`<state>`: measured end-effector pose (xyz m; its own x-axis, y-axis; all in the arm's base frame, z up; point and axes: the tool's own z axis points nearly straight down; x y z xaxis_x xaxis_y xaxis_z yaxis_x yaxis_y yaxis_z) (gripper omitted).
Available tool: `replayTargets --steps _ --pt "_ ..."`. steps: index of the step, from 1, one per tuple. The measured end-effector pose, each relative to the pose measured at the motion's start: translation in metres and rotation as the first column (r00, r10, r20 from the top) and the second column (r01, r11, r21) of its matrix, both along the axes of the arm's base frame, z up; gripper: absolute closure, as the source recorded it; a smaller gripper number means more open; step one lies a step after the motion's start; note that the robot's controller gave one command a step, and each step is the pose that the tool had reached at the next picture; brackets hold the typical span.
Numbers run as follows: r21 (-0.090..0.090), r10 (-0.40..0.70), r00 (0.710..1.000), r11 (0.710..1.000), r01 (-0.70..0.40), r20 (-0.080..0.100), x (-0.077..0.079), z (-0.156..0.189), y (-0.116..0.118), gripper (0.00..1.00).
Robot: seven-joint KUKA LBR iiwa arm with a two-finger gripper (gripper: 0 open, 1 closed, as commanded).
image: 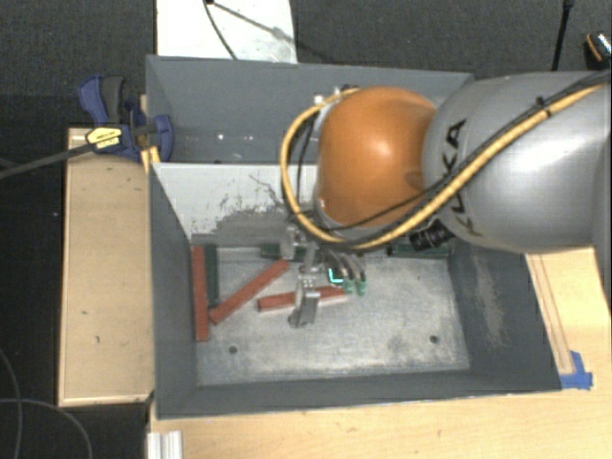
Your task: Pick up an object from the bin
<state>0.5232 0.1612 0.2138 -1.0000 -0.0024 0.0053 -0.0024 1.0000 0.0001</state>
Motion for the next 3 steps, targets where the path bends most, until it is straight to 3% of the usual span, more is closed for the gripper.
replayTargets --steps 1,2,3 --pt "-0.001 0.073 0.997 0.997 -0.073 0.001 0.027 -0.147 0.002 0.0" --pt "0.002 0.066 0.998 0.998 -0.066 0.011 0.03 -0.141 0.002 1.0" --pt "0.004 -0.154 0.988 0.988 0.154 0.011 0.029 -0.113 0.03 1.0"
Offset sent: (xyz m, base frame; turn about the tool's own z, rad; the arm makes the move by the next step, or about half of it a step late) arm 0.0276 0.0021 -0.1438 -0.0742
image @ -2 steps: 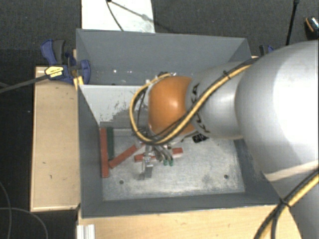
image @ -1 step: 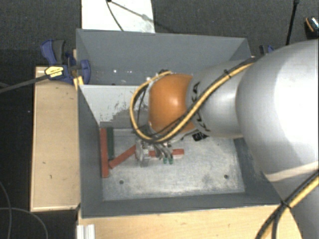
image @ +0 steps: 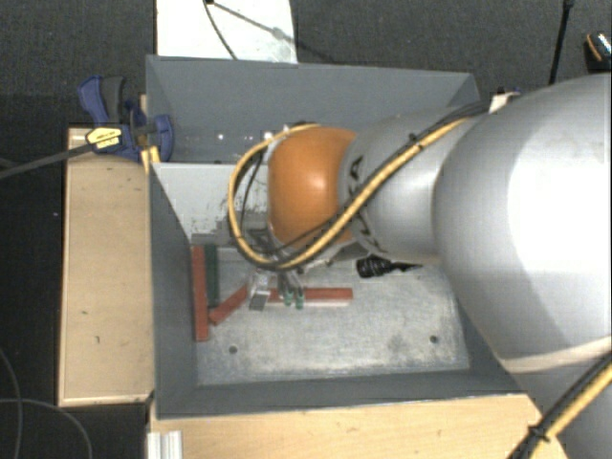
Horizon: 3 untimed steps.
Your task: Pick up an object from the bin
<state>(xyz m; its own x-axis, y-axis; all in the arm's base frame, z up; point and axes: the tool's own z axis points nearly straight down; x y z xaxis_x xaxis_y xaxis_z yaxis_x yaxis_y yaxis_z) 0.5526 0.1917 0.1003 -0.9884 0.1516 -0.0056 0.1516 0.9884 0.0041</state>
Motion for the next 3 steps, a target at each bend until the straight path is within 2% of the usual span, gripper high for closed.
replayTargets --steps 1,2,3 --pt "0.001 0.009 1.0 1.0 -0.009 0.004 0.0 0.091 0.008 1.0" --pt "-0.002 0.008 1.0 1.0 -0.008 -0.005 -0.001 0.085 0.007 0.0" --pt "-0.003 0.345 0.939 0.939 -0.345 -0.01 0.021 -0.029 0.032 0.0"
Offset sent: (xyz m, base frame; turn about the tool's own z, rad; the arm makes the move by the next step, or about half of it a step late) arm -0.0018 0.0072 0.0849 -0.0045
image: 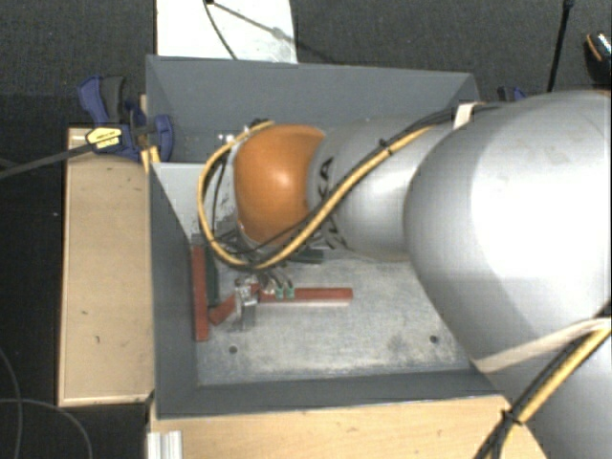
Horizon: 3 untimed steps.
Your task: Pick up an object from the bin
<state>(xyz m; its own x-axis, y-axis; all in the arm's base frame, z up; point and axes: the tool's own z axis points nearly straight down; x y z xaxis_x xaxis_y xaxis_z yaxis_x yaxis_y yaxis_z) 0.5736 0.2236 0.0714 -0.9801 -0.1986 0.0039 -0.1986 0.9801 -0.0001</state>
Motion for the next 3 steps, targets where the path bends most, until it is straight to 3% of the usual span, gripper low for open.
replayTargets --steps 1,2,3 --pt "0.002 0.27 0.963 0.963 -0.27 0.004 -0.052 -0.001 0.007 0.0" --pt "0.002 0.149 0.989 0.989 -0.149 0.01 0.011 0.0 -0.011 0.0" --pt "0.001 0.147 0.989 0.989 -0.147 0.003 0.009 -0.001 -0.011 1.0"
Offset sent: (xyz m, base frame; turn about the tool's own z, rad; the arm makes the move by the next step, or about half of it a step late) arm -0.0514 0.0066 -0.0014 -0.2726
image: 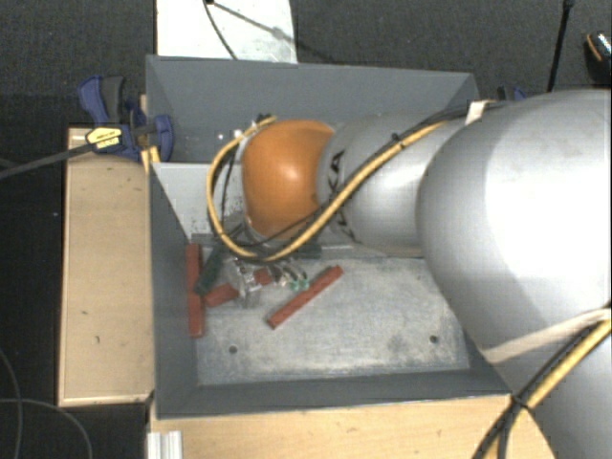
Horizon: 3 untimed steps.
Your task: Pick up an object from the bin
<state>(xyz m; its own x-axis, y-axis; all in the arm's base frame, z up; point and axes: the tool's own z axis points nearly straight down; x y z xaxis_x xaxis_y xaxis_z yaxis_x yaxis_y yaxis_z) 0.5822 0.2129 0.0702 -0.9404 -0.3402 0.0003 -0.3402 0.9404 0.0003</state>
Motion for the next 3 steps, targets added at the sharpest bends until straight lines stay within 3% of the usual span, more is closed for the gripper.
replayTargets --steps 1,2,3 --pt "0.004 0.027 1.0 1.0 -0.027 0.011 -0.045 0.163 -0.01 1.0" --pt "0.001 0.026 1.0 1.0 -0.026 0.003 -0.046 0.159 -0.011 0.0" --pt "0.0 0.243 0.97 0.97 -0.243 -0.004 -0.027 0.0 0.002 0.0"
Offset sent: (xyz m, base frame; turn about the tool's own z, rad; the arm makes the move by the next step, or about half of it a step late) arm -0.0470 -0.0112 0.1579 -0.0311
